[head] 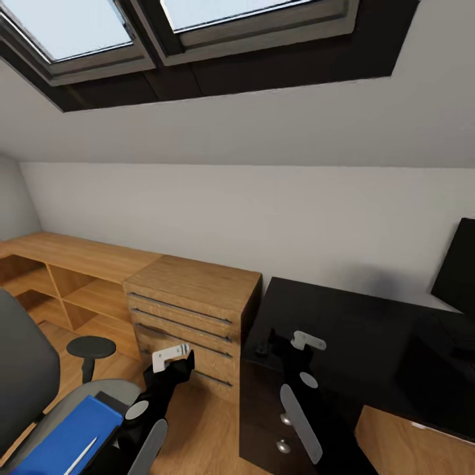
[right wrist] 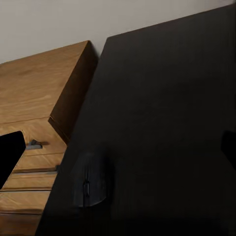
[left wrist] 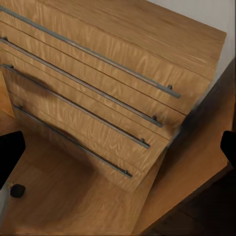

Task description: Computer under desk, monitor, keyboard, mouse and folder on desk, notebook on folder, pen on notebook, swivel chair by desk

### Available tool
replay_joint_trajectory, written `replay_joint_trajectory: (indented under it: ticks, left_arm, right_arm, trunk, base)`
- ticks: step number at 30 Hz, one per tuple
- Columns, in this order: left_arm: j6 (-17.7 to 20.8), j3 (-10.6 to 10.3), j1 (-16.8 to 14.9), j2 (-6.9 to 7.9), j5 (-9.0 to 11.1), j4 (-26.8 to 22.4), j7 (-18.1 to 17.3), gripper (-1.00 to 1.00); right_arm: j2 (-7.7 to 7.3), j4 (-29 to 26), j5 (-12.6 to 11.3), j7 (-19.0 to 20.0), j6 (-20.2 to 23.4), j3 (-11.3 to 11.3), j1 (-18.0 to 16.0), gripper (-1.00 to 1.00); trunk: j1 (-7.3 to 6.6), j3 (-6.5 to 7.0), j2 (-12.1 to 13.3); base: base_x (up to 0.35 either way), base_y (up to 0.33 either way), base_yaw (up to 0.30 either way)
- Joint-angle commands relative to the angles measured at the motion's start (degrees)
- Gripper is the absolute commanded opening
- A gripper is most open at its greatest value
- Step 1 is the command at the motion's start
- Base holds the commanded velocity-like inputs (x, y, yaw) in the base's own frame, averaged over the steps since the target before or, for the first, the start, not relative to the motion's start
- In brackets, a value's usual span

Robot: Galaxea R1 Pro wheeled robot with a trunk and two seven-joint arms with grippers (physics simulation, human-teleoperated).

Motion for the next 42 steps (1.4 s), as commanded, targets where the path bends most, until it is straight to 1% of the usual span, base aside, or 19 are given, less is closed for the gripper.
replay_joint_trajectory:
  ticks: [1,2,5,11,31,42]
  left_arm:
    - [0.1,-0.2,-0.1,0.07,0.4,-0.1,0.5,1.00]
    - [0.1,-0.2,0.0,0.05,0.5,-0.1,0.5,1.00]
    - [0.2,-0.2,-0.1,0.06,0.5,-0.1,0.5,1.00]
    - [0.2,-0.1,-0.1,0.09,0.6,-0.2,0.4,1.00]
    - [0.2,-0.2,-0.1,0.09,0.6,-0.2,0.5,1.00]
    - [0.2,-0.2,0.0,0.09,0.5,-0.2,0.5,1.00]
  right_arm:
    - [-0.01,-0.3,-0.2,-0.5,0.3,0.3,0.0,1.00]
    - [0.00,-0.6,-0.3,-0.6,0.4,0.8,0.1,1.00]
    - [-0.02,-0.7,-0.3,-0.6,0.3,1.2,0.1,1.00]
    - [-0.09,-0.5,-0.1,-0.7,0.0,1.4,0.2,1.00]
    - [-0.09,-0.2,-0.2,-0.5,-0.1,1.2,0.2,1.00]
    - [-0.09,-0.3,-0.3,-0.5,0.0,1.2,0.2,1.00]
  trunk:
    - [-0.26,0.12,0.4]
    - [-0.48,0.30,0.8]
    - [-1.14,0.83,2.0]
    - [-2.46,1.91,4.4]
    - [-6.85,5.50,12.4]
    - [-9.27,7.25,16.8]
  base:
    - [-0.333,0.000,0.000]
    - [-0.337,0.000,0.000]
    - [-0.338,0.000,0.000]
    - [-0.340,0.000,-0.057]
    - [-0.340,0.000,-0.264]
    - [-0.340,0.000,-0.272]
